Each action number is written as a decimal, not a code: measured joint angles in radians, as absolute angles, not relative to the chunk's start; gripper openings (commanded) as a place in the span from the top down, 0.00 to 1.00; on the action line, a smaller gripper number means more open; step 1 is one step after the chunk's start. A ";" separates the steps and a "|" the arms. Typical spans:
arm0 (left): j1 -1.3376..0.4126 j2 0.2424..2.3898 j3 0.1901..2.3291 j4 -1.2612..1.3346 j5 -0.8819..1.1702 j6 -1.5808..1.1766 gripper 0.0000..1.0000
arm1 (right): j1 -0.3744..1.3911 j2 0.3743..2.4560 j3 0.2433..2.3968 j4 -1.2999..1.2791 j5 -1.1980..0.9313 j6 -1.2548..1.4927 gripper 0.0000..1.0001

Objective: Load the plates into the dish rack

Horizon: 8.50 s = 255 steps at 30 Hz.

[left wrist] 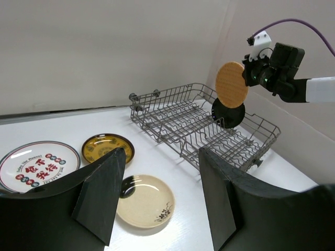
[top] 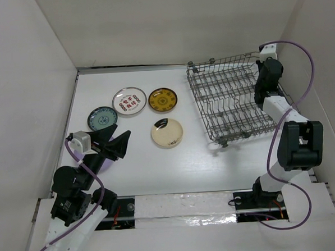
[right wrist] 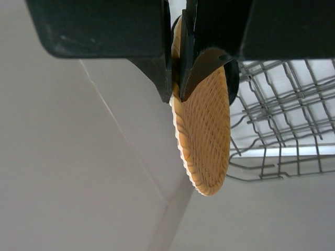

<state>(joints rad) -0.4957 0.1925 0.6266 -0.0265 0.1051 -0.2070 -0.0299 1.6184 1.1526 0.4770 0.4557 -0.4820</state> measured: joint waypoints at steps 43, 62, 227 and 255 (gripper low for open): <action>-0.511 0.196 0.627 -0.027 0.120 -0.207 0.44 | -0.110 1.686 1.006 0.457 0.306 -0.238 0.16; -0.511 0.246 0.627 -0.027 0.076 -0.207 0.44 | 0.466 1.553 1.066 0.441 0.328 -0.005 0.18; -0.511 0.207 0.621 -0.025 0.094 -0.192 0.43 | 0.185 1.684 1.099 0.682 0.627 -0.236 0.39; -0.511 0.213 0.621 -0.026 0.092 -0.193 1.00 | 0.660 2.117 1.634 0.019 0.336 0.424 0.41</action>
<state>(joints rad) -0.5106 0.2131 0.6209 -0.0261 0.0917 -0.1932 0.6598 2.1170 1.6341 0.0185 0.3363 0.4236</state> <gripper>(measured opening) 0.003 0.589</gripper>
